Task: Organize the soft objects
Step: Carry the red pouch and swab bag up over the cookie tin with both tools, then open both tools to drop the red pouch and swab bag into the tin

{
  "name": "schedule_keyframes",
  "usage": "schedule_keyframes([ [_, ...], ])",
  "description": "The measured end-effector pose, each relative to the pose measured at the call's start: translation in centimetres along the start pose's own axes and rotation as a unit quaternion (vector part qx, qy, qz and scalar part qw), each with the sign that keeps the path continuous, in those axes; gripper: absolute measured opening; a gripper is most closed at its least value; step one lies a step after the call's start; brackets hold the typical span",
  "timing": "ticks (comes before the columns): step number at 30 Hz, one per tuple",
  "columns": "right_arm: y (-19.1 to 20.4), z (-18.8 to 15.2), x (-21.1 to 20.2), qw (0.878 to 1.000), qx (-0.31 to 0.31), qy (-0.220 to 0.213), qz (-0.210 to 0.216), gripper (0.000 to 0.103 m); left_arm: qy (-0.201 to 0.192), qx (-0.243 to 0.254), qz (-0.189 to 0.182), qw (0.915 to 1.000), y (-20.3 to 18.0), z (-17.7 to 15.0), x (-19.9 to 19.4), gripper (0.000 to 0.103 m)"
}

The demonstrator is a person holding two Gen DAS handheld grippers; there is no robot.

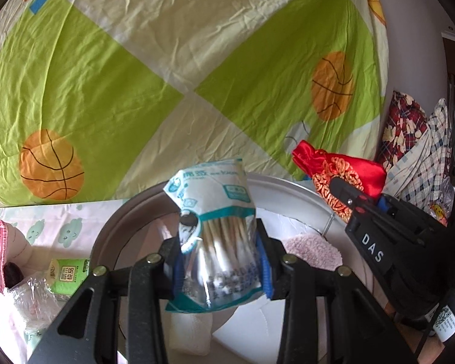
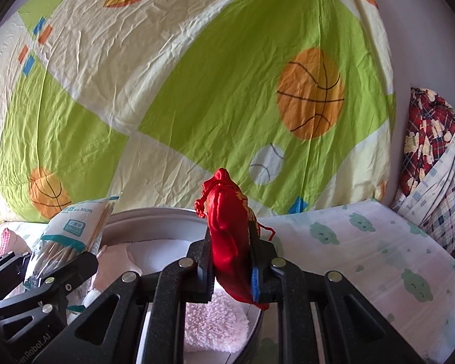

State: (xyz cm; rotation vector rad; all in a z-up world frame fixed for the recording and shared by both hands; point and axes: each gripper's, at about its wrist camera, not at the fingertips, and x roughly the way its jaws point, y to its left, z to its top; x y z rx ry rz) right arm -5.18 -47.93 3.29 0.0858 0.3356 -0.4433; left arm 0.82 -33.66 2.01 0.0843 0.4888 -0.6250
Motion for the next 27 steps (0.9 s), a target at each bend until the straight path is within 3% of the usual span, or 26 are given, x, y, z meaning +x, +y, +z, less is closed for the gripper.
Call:
schedule_keyframes([
  [16, 1.6, -0.6, 1.2, 0.998, -0.022, 0.042, 0.038, 0.019, 0.040, 0.004, 0.015, 0.9991, 0.5, -0.3, 1.7, 0.037],
  [17, 1.6, -0.6, 1.2, 0.998, -0.021, 0.043, 0.041, 0.020, 0.043, 0.003, 0.015, 0.9990, 0.5, -0.3, 1.7, 0.041],
  [19, 1.6, -0.7, 1.4, 0.997, -0.018, 0.052, 0.051, 0.036, 0.047, 0.001, 0.014, 0.9988, 0.6, -0.1, 1.6, 0.046],
  [20, 1.7, -0.7, 1.4, 0.997, -0.017, 0.056, 0.052, 0.038, 0.049, -0.002, 0.020, 0.9986, 0.7, -0.1, 1.6, 0.050],
  [22, 1.6, -0.7, 1.4, 0.997, -0.014, 0.055, 0.043, 0.046, 0.048, -0.008, 0.020, 0.9986, 1.0, 0.0, 1.4, 0.062],
  [23, 1.3, -0.6, 1.2, 0.998, -0.009, 0.052, 0.040, 0.050, 0.044, -0.012, 0.022, 0.9987, 1.4, 0.2, 1.1, 0.075],
  [24, 0.8, -0.4, 0.8, 0.998, 0.005, 0.041, 0.037, 0.059, 0.034, -0.020, 0.027, 0.9988, 1.8, 0.4, 0.6, 0.089],
  [25, 0.4, -0.2, 0.3, 0.999, 0.020, 0.027, 0.037, 0.073, 0.018, -0.030, 0.035, 0.9988, 2.3, 0.7, 0.0, 0.096],
  [26, -0.3, 0.1, -0.4, 0.998, 0.040, 0.004, 0.038, 0.078, -0.001, -0.039, 0.044, 0.9983, 2.7, 0.9, -0.7, 0.103],
  [27, -0.9, 0.3, -1.3, 0.998, 0.058, -0.024, 0.032, 0.082, -0.019, -0.045, 0.051, 0.9975, 3.1, 1.2, -1.4, 0.103],
])
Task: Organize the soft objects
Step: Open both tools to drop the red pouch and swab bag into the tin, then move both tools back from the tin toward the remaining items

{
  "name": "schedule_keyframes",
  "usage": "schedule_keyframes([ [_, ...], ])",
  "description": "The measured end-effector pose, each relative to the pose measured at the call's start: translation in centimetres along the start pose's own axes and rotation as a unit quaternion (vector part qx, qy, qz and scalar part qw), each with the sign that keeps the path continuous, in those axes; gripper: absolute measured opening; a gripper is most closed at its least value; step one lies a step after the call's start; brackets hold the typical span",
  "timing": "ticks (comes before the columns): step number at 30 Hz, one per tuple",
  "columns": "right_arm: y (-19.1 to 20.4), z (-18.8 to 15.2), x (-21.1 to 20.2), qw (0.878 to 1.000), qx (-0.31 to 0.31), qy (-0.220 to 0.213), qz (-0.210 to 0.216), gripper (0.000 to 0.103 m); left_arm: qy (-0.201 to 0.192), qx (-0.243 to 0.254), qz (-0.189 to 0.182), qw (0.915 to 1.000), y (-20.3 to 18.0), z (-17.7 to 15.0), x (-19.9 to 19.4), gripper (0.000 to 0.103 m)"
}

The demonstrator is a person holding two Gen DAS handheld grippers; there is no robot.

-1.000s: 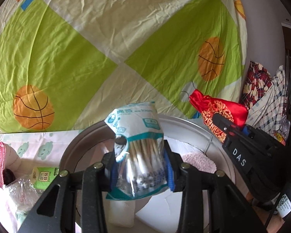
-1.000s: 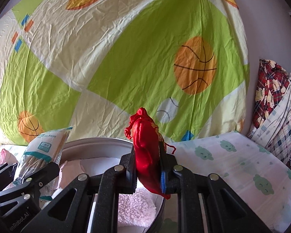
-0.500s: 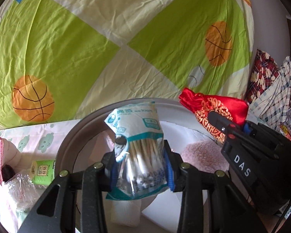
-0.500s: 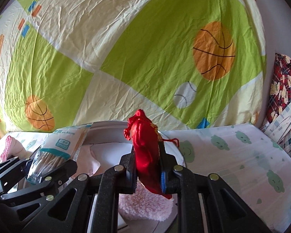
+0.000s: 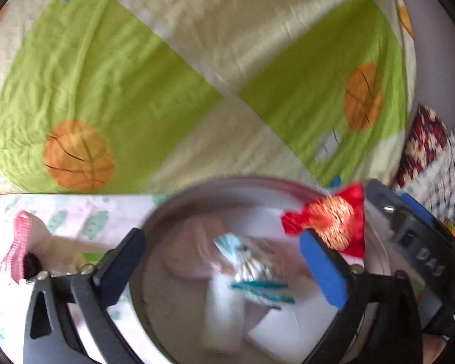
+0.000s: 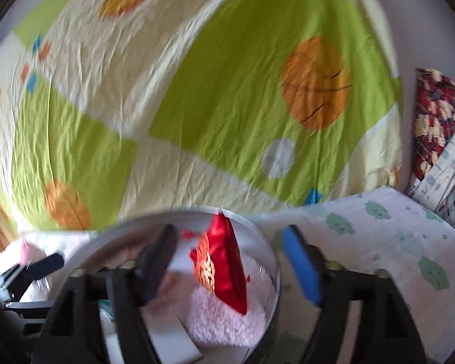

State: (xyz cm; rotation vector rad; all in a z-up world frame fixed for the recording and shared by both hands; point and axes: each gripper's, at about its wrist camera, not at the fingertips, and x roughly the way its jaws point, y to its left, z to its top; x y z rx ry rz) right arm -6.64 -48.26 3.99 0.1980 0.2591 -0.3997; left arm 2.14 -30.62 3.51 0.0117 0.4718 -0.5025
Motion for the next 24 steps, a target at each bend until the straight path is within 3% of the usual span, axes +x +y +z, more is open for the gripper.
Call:
schedule_keyframes([
  [2, -0.5, 0.4, -1.3, 0.999, 0.012, -0.041, -0.019, 0.082, -0.020, -0.003, 0.008, 0.9998, 0.6, 0.7, -0.9, 0.103],
  [6, -0.8, 0.9, -2.6, 0.995, 0.023, -0.081, -0.046, 0.082, -0.050, -0.013, 0.035, 0.9980, 2.0, 1.1, -2.1, 0.103],
  [14, -1.2, 1.1, -4.1, 0.991, 0.036, -0.113, -0.069, 0.082, -0.047, -0.006, 0.082, 0.9955, 4.2, -0.6, -2.6, 0.103],
  [19, -0.9, 0.9, -5.0, 0.987, 0.034, -0.136, -0.080, 0.089, -0.072, 0.006, 0.103, 0.9921, 5.7, -1.4, -4.0, 0.103],
  [24, -0.1, 0.3, -5.6, 0.983, 0.019, -0.159, -0.090, 0.089, -0.082, 0.020, 0.119, 0.9894, 6.4, -2.2, -4.6, 0.103],
])
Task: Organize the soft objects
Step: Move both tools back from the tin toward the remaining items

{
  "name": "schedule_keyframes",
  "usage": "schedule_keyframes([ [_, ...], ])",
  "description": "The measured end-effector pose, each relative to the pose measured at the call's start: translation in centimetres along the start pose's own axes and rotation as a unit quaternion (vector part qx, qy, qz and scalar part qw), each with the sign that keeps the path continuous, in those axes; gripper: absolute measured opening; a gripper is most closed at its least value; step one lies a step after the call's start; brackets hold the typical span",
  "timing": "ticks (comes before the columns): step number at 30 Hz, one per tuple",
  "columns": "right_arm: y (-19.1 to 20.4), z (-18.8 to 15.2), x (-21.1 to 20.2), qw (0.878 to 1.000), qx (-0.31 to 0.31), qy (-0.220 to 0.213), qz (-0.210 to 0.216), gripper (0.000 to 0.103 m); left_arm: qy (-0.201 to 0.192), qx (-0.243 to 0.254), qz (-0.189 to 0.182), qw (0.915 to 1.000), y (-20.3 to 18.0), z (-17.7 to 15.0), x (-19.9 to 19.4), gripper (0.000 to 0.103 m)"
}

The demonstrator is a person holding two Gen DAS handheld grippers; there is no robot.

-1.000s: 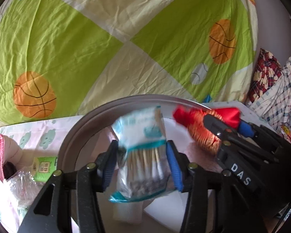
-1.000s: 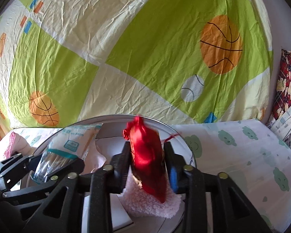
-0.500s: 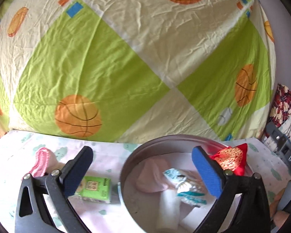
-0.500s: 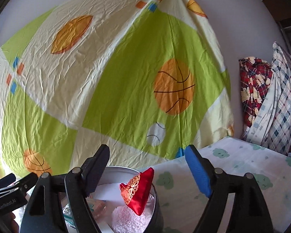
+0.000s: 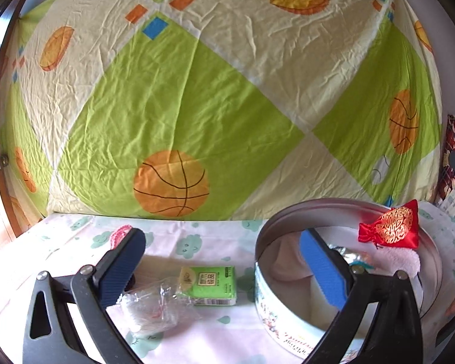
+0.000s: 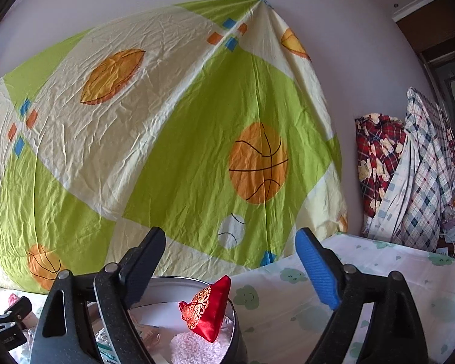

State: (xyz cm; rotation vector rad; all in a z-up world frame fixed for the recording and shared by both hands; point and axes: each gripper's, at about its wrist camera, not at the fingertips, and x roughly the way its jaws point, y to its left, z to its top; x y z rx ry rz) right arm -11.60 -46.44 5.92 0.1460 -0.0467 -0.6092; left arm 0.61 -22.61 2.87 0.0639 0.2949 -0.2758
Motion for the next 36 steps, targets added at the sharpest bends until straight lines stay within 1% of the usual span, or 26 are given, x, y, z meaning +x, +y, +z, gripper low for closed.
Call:
schedule_keyframes([
  [3, 0.4, -0.2, -0.4, 1.000, -0.009, -0.001, 0.004, 0.089, -0.001, 0.007, 0.003, 1.0000, 0.2, -0.5, -0.2, 0.103],
  [7, 1.1, -0.6, -1.0, 1.000, -0.018, -0.010, 0.006, 0.089, 0.002, 0.034, 0.004, 0.9994, 0.0, -1.2, -0.4, 0.103],
  [12, 2.4, -1.2, -1.8, 1.000, -0.028, -0.005, 0.011, 0.089, 0.011, 0.021, -0.007, 0.9997, 1.1, -1.4, -0.5, 0.103],
  [15, 3.6, -1.5, -2.2, 0.998, -0.055, -0.003, 0.015, 0.089, 0.016, 0.015, -0.010, 0.9997, 1.9, -1.5, -0.6, 0.103],
  [20, 4.9, -1.7, -3.8, 0.996, -0.085, -0.030, 0.004, 0.089, 0.021, 0.018, -0.010, 0.9996, 2.8, -1.8, -0.6, 0.103],
  [26, 5.9, -2.0, -4.9, 0.998, -0.066, -0.008, 0.021, 0.089, 0.027, 0.009, -0.012, 0.9995, 4.5, -2.1, -0.5, 0.103],
  [32, 8.3, -2.6, -5.5, 0.996, -0.078, 0.008, 0.040, 0.089, 0.035, -0.001, -0.009, 0.9994, 6.1, -2.3, -0.4, 0.103],
  [36, 9.6, -3.0, -5.3, 0.995, -0.083, 0.023, 0.053, 0.089, 0.039, -0.016, -0.007, 0.9991, 7.4, -2.5, -0.2, 0.103],
])
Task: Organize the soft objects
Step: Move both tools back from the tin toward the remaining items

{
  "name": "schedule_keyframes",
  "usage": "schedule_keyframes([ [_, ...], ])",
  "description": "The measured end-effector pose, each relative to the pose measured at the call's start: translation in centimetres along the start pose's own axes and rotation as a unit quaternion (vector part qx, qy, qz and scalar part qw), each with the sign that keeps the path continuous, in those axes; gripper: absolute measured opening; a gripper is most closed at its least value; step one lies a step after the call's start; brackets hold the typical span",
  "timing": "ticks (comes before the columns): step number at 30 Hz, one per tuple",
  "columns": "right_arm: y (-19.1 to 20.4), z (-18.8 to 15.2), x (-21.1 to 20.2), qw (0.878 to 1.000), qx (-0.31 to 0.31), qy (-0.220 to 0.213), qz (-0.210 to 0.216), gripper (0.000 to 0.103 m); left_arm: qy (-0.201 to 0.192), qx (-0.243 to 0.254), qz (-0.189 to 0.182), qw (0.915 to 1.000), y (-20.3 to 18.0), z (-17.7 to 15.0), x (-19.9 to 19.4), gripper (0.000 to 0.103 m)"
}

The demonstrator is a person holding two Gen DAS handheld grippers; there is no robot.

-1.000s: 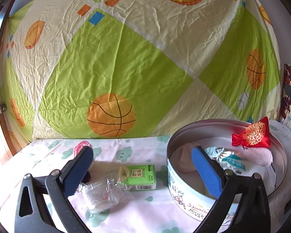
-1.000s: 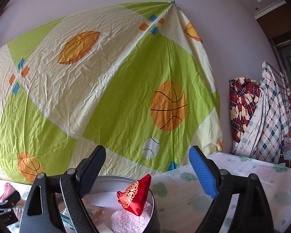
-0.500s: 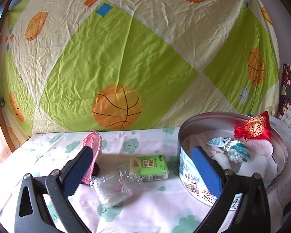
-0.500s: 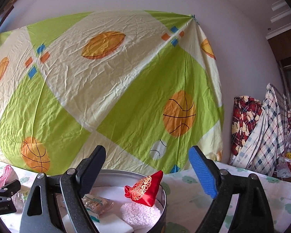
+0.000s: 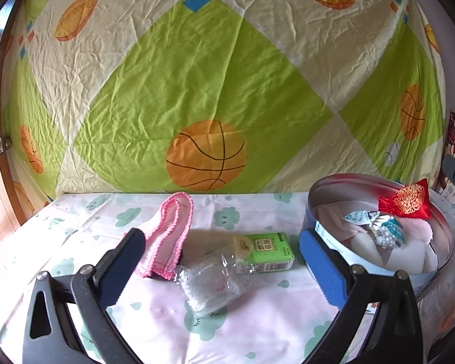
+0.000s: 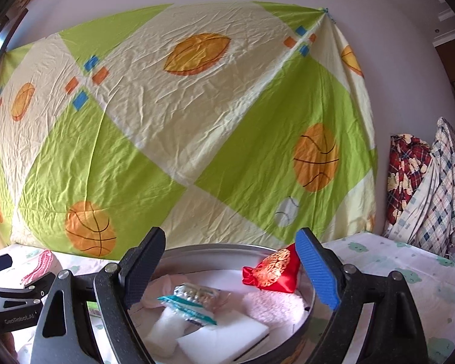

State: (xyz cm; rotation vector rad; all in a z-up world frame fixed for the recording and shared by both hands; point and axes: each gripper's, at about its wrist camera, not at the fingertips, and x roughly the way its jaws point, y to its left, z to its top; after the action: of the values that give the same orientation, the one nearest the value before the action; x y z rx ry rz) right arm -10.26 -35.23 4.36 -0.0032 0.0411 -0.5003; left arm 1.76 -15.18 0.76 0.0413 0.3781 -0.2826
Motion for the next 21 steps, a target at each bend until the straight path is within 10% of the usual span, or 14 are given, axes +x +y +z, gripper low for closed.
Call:
schedule_keyframes([
  [21, 8.0, -1.1, 0.0, 0.995, 0.012, 0.059, 0.078, 0.089, 0.036, -0.037, 0.091, 0.9945, 10.8, 0.0, 2.2, 0.103],
])
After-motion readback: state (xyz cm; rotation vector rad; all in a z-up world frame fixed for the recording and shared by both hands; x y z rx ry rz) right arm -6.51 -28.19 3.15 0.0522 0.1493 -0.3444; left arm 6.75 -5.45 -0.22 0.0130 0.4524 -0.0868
